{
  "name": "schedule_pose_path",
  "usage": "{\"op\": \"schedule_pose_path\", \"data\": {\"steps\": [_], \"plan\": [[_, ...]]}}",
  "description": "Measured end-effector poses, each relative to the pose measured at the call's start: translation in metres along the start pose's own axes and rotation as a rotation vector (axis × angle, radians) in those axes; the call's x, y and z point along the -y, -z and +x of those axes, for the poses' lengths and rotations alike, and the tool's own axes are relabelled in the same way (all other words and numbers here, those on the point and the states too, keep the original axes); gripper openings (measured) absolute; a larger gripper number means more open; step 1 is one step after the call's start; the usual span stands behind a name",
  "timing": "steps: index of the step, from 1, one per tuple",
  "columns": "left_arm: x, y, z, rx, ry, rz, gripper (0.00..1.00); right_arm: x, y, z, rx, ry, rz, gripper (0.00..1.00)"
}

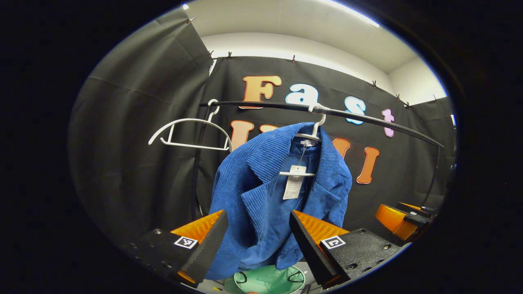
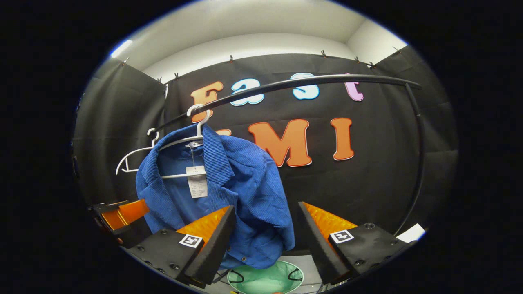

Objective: Grasp the clothes on the hanger with both hands and then place them into the laundry hamper below.

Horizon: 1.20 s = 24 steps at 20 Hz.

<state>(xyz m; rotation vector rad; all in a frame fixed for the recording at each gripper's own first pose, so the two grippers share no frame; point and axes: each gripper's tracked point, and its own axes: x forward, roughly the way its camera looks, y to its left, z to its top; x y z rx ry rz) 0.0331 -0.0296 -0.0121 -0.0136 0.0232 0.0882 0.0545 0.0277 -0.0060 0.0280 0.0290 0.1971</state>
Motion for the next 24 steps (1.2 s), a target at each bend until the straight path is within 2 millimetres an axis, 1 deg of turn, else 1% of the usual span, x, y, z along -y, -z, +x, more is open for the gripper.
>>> {"op": "schedule_pose_path", "data": {"steps": [6,7,8,9,10,11,13,14,15,22,23,24], "plan": [[0.004,0.000,0.019,0.012,-0.090,0.026,0.92,-0.023,0.003,0.035,-0.021,-0.151,0.003,0.98],[0.004,0.001,0.022,0.015,-0.104,0.026,0.95,-0.027,0.002,0.041,-0.017,-0.175,0.000,0.98],[0.005,0.002,0.025,0.015,-0.116,0.026,0.92,-0.031,0.002,0.047,-0.015,-0.197,-0.002,0.98],[0.005,0.004,0.028,0.013,-0.132,0.028,0.95,-0.034,0.004,0.052,-0.017,-0.220,-0.001,0.98],[0.005,0.006,0.031,0.013,-0.149,0.029,0.95,-0.039,0.006,0.057,-0.024,-0.243,0.002,0.98],[0.005,0.006,0.033,0.016,-0.164,0.031,0.92,-0.043,0.009,0.063,-0.033,-0.265,0.006,0.98],[0.004,0.007,0.037,0.023,-0.195,0.034,0.92,-0.050,0.014,0.076,-0.047,-0.302,0.017,0.98],[0.003,0.009,0.040,0.025,-0.212,0.036,0.92,-0.052,0.016,0.083,-0.053,-0.317,0.020,1.00],[0.003,0.010,0.042,0.028,-0.225,0.039,0.92,-0.054,0.019,0.088,-0.057,-0.329,0.019,0.98],[-0.008,0.017,0.055,0.029,-0.307,0.031,0.92,-0.065,0.038,0.130,-0.085,-0.389,0.007,0.98],[-0.008,0.018,0.057,0.029,-0.312,0.033,0.92,-0.067,0.040,0.135,-0.089,-0.400,0.008,1.00],[-0.009,0.019,0.060,0.029,-0.314,0.041,0.95,-0.070,0.041,0.140,-0.091,-0.417,0.010,0.98]]}}
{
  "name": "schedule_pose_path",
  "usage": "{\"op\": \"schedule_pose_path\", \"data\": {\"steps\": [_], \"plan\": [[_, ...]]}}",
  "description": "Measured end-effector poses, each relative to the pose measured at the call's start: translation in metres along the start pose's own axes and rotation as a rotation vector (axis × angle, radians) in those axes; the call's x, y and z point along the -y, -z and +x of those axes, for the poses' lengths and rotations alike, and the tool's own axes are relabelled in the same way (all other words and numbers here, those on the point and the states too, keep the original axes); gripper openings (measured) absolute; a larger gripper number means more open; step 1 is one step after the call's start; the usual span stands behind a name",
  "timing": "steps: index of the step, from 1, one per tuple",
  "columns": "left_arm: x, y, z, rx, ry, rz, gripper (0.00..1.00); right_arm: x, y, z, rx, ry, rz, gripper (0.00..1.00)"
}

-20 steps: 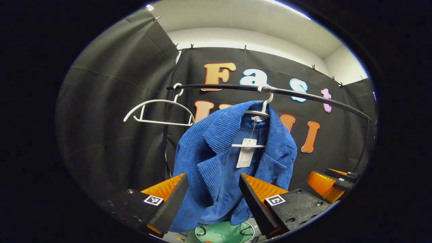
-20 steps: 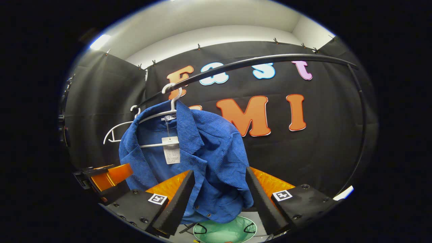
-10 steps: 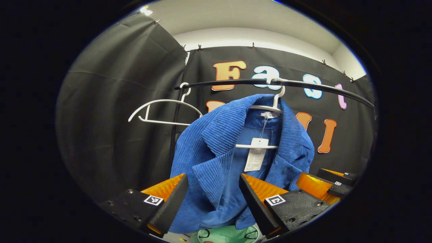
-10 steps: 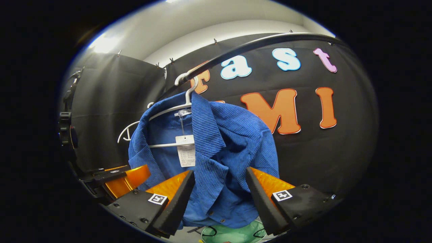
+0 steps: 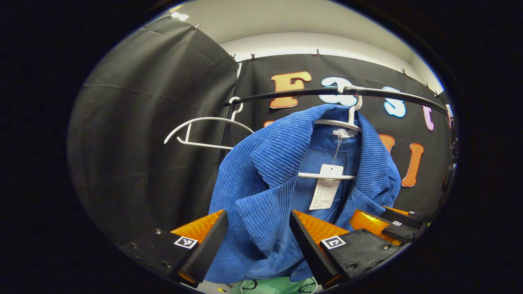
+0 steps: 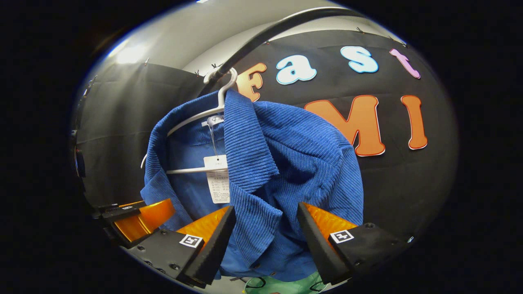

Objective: Grasp the clothes on the hanger with both hands and then place them into the laundry hamper below.

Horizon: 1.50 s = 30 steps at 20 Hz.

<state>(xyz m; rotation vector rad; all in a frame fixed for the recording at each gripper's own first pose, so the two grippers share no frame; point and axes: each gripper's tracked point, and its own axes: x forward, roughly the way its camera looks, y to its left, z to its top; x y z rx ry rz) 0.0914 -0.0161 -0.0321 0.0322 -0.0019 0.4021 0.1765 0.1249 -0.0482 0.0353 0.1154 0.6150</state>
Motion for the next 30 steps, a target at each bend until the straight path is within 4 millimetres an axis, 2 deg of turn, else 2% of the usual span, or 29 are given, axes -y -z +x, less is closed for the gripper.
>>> {"op": "schedule_pose_path", "data": {"steps": [4,5,6,7,8,9,10,13,14,15,16,17,18,19,21,24,26,29,30], "plan": [[0.005,0.002,0.008,0.005,0.001,0.015,0.93,-0.001,0.000,0.014,0.007,-0.043,0.005,0.97],[0.007,0.001,0.009,0.011,0.005,0.009,0.93,-0.003,0.001,0.016,0.005,-0.060,0.012,0.89],[0.009,0.001,0.010,0.012,0.011,-0.001,0.87,-0.004,0.003,0.019,0.001,-0.070,0.021,0.81],[0.011,0.001,0.011,0.012,0.016,-0.009,0.93,-0.006,0.003,0.020,-0.001,-0.088,0.030,0.75],[0.012,-0.001,0.011,0.016,0.017,-0.007,0.80,-0.009,0.003,0.023,-0.004,-0.104,0.034,0.72],[0.011,-0.002,0.012,0.020,0.016,0.004,0.67,-0.010,0.003,0.025,-0.005,-0.116,0.033,0.61],[0.010,-0.003,0.013,0.023,0.010,0.016,0.64,-0.013,0.002,0.024,-0.005,-0.130,0.033,0.74],[0.010,-0.002,0.015,0.014,0.021,0.009,0.40,-0.014,0.002,0.020,-0.020,-0.147,0.044,0.50],[0.014,0.000,0.017,0.002,0.040,0.000,0.35,-0.018,0.004,0.023,-0.026,-0.159,0.054,0.31],[0.016,0.002,0.017,-0.013,0.060,-0.002,0.31,-0.019,0.005,0.025,-0.031,-0.171,0.062,0.35],[0.014,0.002,0.017,-0.014,0.053,0.003,0.24,-0.022,0.006,0.022,-0.041,-0.193,0.071,0.24],[0.010,0.001,0.019,-0.010,0.044,0.012,0.17,-0.024,0.007,0.021,-0.052,-0.208,0.079,0.34],[0.012,-0.001,0.018,-0.008,0.055,0.019,0.10,-0.015,0.006,0.014,-0.053,-0.189,0.087,0.23],[0.014,0.001,0.018,-0.012,0.070,0.021,0.04,-0.015,0.005,0.016,-0.060,-0.201,0.107,0.20],[0.016,0.003,0.016,-0.030,0.097,0.020,0.01,-0.018,0.006,0.018,-0.065,-0.208,0.128,0.11],[0.017,-0.001,0.014,-0.041,0.140,0.013,0.00,-0.023,0.000,0.013,-0.043,-0.237,0.127,0.11],[0.018,-0.004,0.011,-0.044,0.187,0.009,0.00,-0.011,-0.003,0.011,-0.026,-0.180,0.148,0.11],[0.013,-0.007,0.008,-0.061,0.245,0.008,0.01,-0.005,-0.006,0.005,-0.028,-0.151,0.228,0.11],[0.009,-0.008,0.008,-0.063,0.251,0.012,0.01,0.008,-0.010,0.005,-0.005,-0.093,0.210,0.11]]}}
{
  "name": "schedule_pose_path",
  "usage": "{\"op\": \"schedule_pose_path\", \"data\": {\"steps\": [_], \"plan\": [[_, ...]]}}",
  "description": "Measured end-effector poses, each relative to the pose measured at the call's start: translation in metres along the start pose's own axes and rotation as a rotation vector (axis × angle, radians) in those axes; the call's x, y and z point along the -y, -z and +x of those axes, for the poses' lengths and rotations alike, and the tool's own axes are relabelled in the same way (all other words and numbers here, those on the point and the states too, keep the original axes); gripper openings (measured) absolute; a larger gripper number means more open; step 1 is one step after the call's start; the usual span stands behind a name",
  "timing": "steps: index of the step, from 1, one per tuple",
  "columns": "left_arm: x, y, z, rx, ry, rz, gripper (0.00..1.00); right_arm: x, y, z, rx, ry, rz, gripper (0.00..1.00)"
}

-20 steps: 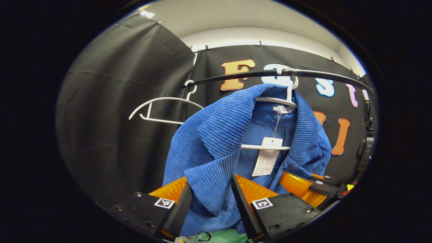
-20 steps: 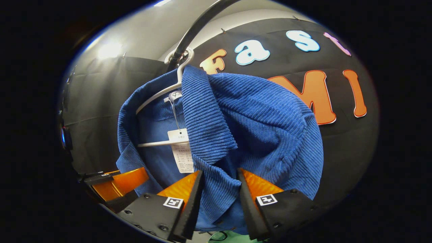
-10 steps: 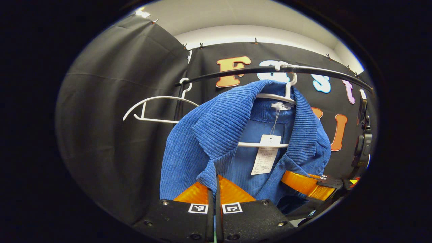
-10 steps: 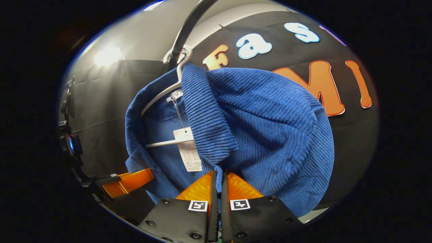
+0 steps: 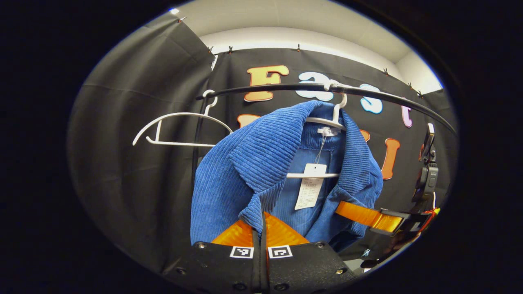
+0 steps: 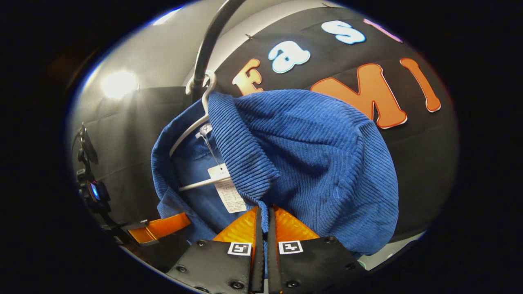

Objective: Grasp the clothes on the hanger with both hands and then place them into the laundry hamper below.

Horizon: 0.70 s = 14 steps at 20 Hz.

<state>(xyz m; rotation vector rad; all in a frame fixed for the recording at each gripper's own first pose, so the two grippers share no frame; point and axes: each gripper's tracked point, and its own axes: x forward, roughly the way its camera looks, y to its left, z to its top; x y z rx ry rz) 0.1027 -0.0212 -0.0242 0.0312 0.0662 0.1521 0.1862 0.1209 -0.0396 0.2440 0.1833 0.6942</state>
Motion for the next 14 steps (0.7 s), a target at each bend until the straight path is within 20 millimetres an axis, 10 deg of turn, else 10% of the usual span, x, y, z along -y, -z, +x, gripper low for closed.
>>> {"op": "schedule_pose_path", "data": {"steps": [14], "plan": [[-0.058,-0.071,-0.023,0.090,0.134,0.002,0.00,0.040,-0.084,-0.060,0.263,0.385,-0.195,0.08]]}}
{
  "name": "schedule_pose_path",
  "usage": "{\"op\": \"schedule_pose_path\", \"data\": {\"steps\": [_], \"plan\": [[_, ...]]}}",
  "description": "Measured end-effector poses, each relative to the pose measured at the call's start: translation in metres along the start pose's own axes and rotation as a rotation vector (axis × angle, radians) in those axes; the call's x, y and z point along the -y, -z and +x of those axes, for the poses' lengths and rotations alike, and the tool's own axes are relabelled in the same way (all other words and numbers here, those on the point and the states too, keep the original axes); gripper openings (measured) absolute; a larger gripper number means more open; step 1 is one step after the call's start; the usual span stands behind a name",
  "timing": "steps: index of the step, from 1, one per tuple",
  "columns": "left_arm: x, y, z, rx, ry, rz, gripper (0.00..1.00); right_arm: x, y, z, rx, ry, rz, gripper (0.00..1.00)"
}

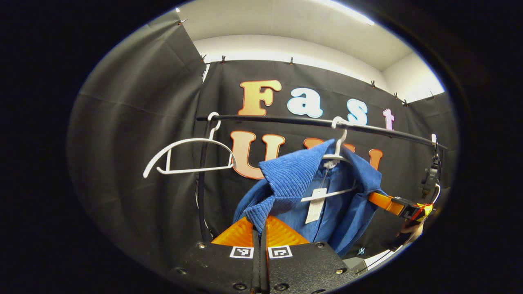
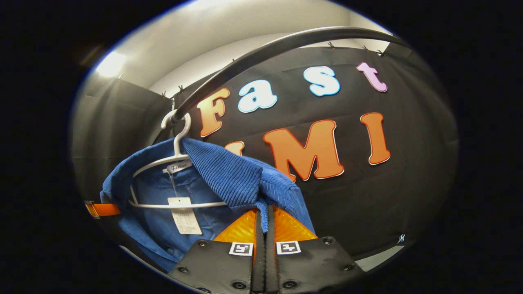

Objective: Grasp the clothes on the hanger with both hands and then place them into the laundry hamper below.

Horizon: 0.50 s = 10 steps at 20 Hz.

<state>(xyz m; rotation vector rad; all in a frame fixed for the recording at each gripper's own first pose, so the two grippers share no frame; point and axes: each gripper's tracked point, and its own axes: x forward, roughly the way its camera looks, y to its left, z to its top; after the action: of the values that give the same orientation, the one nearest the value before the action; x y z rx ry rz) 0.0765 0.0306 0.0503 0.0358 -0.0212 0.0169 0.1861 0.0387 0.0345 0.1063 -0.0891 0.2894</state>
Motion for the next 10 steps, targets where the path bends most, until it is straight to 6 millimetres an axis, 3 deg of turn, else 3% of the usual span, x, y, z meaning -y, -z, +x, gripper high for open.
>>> {"op": "schedule_pose_path", "data": {"steps": [3,5,10], "plan": [[-0.013,-0.017,0.003,0.022,0.007,0.000,0.00,0.014,-0.015,0.004,0.043,0.045,-0.017,0.04],[-0.020,-0.028,0.005,0.043,0.004,0.027,0.01,0.020,-0.021,0.008,0.061,0.062,-0.017,0.07],[-0.040,-0.069,0.014,0.112,-0.009,0.059,0.00,0.026,-0.018,0.022,0.075,0.033,0.198,0.08]]}}
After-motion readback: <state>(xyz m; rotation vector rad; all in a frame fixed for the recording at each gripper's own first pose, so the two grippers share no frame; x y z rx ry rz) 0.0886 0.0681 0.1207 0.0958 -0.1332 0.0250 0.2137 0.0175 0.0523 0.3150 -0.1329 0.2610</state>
